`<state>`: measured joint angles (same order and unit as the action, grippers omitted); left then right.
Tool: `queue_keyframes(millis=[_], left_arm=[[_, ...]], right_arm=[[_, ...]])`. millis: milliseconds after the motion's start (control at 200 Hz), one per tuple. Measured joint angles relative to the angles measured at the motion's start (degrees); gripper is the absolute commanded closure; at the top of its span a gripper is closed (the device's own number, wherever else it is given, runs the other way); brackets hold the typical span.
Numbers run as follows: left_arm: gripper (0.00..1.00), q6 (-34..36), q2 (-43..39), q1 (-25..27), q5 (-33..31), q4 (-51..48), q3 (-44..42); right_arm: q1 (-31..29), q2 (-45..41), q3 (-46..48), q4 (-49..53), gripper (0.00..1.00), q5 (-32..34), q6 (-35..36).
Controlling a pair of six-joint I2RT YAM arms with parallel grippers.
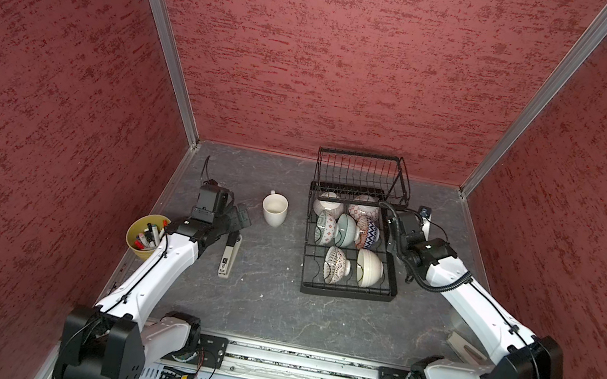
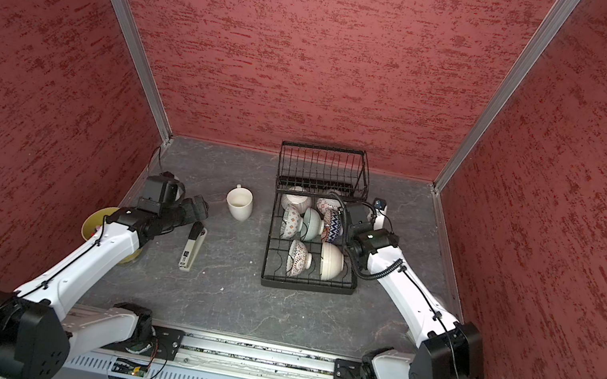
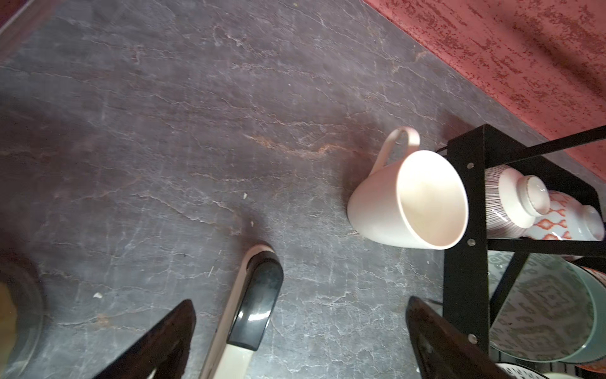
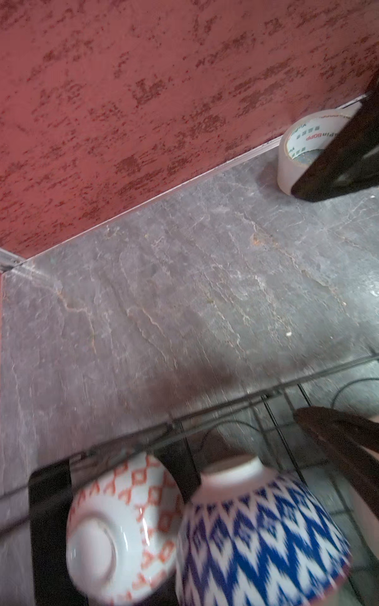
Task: Load the bowls into the dish rack
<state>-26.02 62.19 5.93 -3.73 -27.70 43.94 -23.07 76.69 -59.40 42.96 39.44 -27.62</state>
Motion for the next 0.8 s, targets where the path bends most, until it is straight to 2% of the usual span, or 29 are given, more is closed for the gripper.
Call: queue_keyframes(millis=[230,476,606,802], left_arm=[[0.01,2.5,-3.2,-0.1,-6.3,6.1,-7.0],[0.01,4.0,-3.4,-0.1,-9.7,12.2,-11.4],[0.01,5.0,-4.2,-0.1,-11.0,15.2,-13.3],[0.01,7.7,-4.2,-0.1,-13.6,20.7,-13.8]], right_arm=[[8.7,-0.5,8.3,-14.7,0.01,-2.3,7.4],[16.8,-0.7,23.3,-41.2,0.01,-8.6,18.3],[18.7,0.0,29.4,-53.9,0.01,-13.0,21.4],[19.5,8.0,30.4,-71.8,0.01,-18.3,24.4]])
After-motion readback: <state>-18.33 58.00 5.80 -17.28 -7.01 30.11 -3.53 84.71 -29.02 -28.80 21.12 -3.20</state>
